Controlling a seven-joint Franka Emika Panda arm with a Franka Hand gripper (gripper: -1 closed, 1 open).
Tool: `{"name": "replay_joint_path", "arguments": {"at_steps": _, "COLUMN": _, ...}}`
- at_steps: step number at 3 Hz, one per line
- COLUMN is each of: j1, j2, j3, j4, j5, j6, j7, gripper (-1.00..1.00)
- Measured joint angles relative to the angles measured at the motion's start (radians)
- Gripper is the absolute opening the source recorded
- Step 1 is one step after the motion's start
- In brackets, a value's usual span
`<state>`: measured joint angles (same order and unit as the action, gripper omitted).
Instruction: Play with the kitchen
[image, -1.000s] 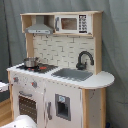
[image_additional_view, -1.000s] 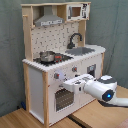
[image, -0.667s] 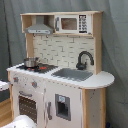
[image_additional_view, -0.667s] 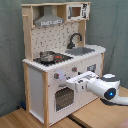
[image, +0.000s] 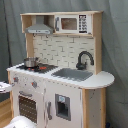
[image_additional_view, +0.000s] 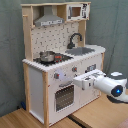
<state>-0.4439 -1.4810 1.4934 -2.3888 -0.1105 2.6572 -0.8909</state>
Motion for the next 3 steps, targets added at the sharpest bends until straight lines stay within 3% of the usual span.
{"name": "replay_joint_path", "arguments": {"at_steps": 1, "j1": 0.048, "j2": 0.0, "j3": -0.019, "j4": -0.089, "j5": 0.0, "j6": 0.013, "j7": -0.001, "gripper": 1.0}}
{"name": "replay_joint_path", "arguments": {"at_steps": 3, "j1": 0.058, "j2": 0.0, "j3": -0.044, "j4": -0.24, "j5": 0.0, "j6": 0.155, "j7": -0.001, "gripper": 1.0}}
